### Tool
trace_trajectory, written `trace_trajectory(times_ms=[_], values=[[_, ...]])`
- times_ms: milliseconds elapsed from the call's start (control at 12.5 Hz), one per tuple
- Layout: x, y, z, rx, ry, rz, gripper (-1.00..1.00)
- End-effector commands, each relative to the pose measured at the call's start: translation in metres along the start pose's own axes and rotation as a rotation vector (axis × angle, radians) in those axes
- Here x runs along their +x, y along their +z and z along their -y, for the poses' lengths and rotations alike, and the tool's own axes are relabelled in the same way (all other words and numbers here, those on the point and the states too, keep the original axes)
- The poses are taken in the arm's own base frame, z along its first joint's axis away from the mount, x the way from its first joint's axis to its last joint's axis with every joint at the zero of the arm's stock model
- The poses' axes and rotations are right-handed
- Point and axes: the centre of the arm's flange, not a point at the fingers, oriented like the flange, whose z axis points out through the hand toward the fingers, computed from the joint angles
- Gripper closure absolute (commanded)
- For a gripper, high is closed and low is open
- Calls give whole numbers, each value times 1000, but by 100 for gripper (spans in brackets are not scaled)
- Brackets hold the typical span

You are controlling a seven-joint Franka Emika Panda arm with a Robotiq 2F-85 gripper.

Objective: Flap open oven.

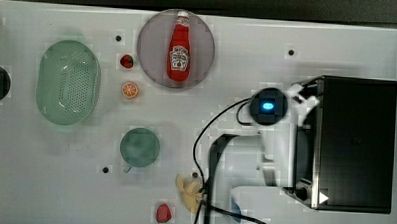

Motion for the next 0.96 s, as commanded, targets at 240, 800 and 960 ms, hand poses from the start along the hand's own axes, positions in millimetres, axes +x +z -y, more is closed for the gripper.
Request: trace_trajectory(times_ms=[240, 800, 960], values=[[15, 22, 92, -83, 71, 20, 65], [22, 68, 171, -306, 112, -12, 65], [22, 83, 189, -370, 138, -26, 65]])
